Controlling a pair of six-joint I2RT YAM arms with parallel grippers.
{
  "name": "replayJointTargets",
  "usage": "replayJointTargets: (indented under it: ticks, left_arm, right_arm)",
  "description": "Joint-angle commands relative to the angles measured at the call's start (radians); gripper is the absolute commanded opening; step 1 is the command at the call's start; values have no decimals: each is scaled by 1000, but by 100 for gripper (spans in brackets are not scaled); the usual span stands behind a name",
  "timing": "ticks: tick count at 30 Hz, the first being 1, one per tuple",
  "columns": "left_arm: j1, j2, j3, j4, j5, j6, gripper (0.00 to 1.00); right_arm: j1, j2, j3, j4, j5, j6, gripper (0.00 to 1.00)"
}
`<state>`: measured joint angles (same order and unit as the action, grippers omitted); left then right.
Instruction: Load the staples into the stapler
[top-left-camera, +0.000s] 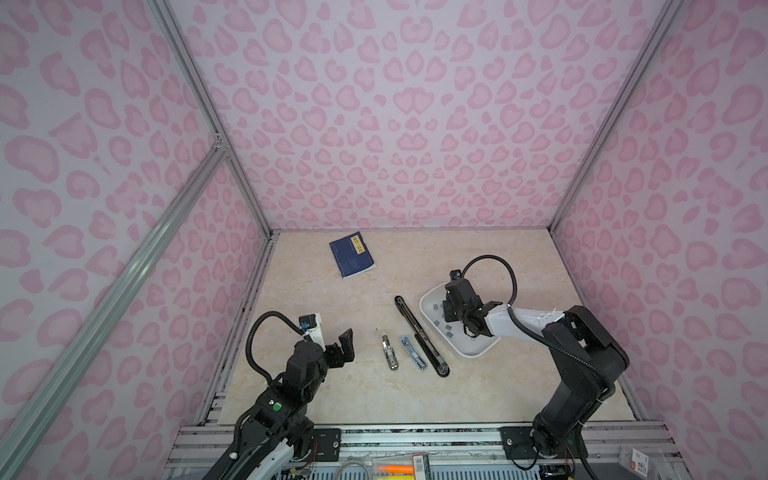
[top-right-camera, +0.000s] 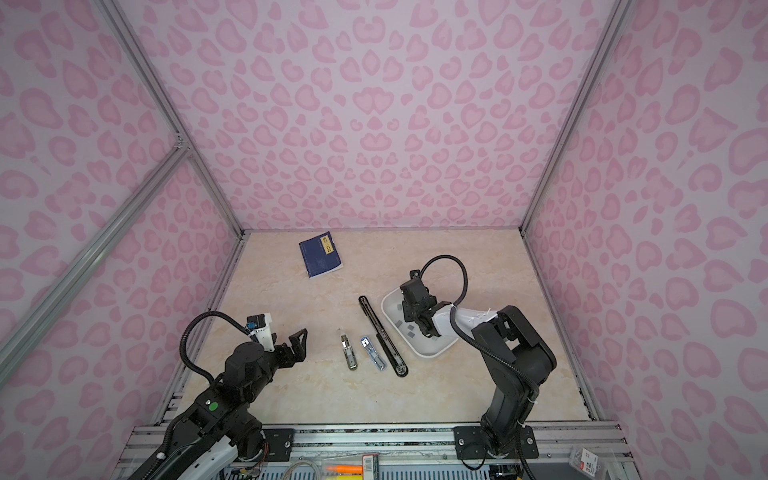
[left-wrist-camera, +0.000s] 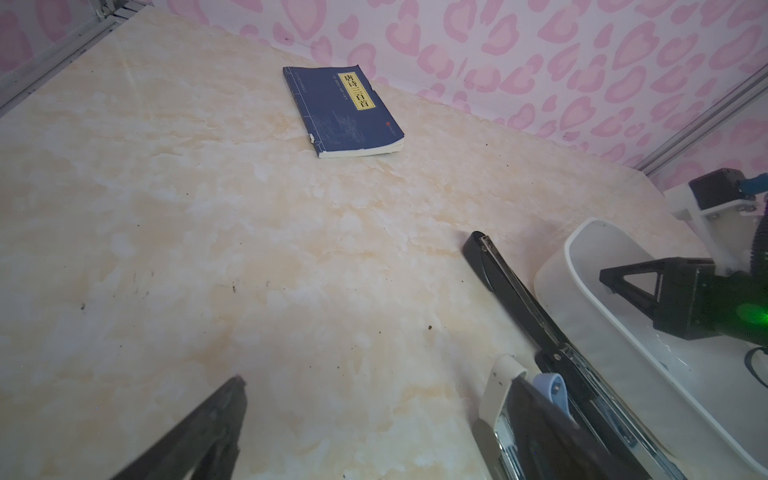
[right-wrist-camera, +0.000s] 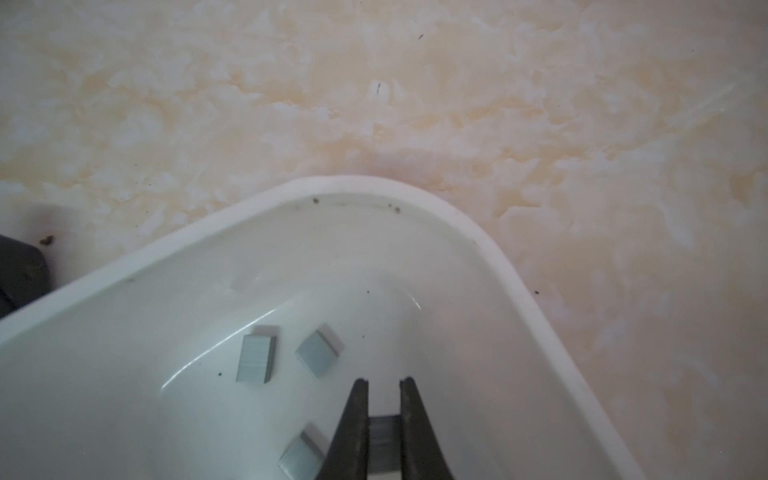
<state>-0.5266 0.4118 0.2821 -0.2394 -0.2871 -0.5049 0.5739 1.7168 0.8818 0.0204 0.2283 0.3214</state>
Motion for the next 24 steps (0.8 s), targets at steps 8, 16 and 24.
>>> replayJointTargets:
  ticks: [8,16,24]
  left_arm:
    - [0,49,4,30,13,2,98]
    - [-1,56,5,32,29,2,99]
    - [-1,-19,1,8,-5,-6,97]
  right_arm:
    - [79,-151,-75,-25,60,12,12]
    - [94,-194,-105,-51,100,37,14]
    - [73,-183,-82,-102,48,56,29]
